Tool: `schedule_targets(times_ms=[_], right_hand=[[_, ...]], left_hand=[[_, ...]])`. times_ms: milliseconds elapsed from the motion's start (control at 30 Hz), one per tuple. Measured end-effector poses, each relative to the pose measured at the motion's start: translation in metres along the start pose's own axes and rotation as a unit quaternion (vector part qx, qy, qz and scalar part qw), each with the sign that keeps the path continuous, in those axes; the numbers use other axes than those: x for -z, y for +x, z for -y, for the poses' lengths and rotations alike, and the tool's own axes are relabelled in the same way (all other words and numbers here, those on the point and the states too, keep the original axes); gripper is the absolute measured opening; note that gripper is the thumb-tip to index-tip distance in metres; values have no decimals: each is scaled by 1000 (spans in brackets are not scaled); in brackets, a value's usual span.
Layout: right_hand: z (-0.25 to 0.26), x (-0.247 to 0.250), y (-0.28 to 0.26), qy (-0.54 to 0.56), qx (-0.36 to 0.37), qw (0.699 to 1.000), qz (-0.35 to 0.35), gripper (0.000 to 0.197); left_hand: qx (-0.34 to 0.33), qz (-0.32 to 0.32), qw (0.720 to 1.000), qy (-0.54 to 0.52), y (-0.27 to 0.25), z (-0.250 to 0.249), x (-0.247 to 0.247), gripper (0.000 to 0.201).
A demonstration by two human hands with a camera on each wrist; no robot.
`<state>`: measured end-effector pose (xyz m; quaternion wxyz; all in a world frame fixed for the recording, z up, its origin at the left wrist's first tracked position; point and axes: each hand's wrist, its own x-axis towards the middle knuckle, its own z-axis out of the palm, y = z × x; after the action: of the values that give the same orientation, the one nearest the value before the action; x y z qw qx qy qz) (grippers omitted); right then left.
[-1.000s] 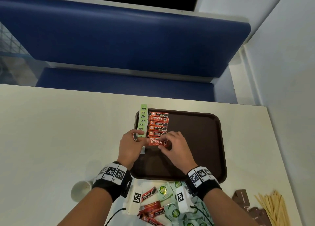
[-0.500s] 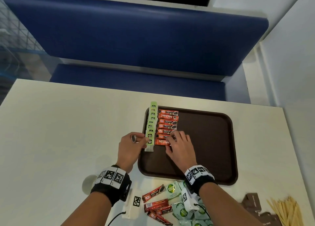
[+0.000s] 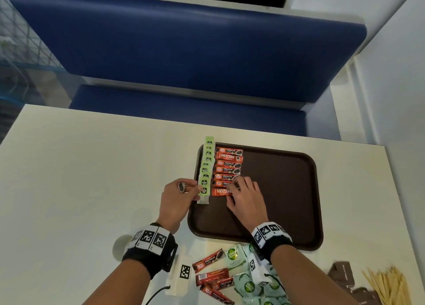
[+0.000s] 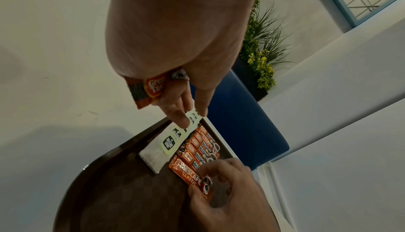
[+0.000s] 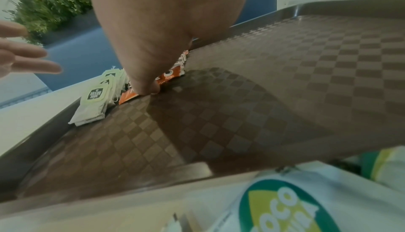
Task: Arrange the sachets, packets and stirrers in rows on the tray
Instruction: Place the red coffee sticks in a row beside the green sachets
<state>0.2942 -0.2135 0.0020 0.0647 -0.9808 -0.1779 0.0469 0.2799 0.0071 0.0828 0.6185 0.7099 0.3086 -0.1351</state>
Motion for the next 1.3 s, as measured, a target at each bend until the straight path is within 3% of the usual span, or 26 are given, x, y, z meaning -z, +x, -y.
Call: schedule_targets(times_ms=[367,467,533,600,700,833,967,1033,1067,1133,1200,1300], right_hand=[[-1,2,3,30,4,999,-18,31],[-3,4,-2,112,-59,991,-29,35],[-3,6,-8,237,-178,954,-47,36],[-3,5,-14,341,-280,895,-64,42],[-1,3,-18,410,-334,847,-53,47],[5,5,-18,430,-338,836,-41,45],[16,17,-22,443,-351,821,-80,38],[23,31,-22,530,-324,781,-53,23],[27,44,-22,596,-304,743,-17,16],[31,68,-18,683,-251,683,66,19],[32,84,-16,696,-207,683,86,21],[26,93,-16,699,-195,686,58,22]], left_hand=[[10,-1,1000,4,0,-2,2,15],[17,2,1000,5,1,-1,1,12],[34,4,999,1,2,-1,-1,8],[68,17,998,-8,5,0,-4,9],[104,43,991,-68,8,1,-12,16],[94,66,985,-128,8,-2,-23,27],[66,95,984,-133,3,-12,-28,32],[56,121,981,-142,0,-17,-28,36],[53,135,978,-148,-1,-19,-28,38],[50,166,970,-172,-3,-25,-29,38],[49,188,962,-191,-5,-30,-32,38],[24,216,957,-193,-10,-36,-41,39]])
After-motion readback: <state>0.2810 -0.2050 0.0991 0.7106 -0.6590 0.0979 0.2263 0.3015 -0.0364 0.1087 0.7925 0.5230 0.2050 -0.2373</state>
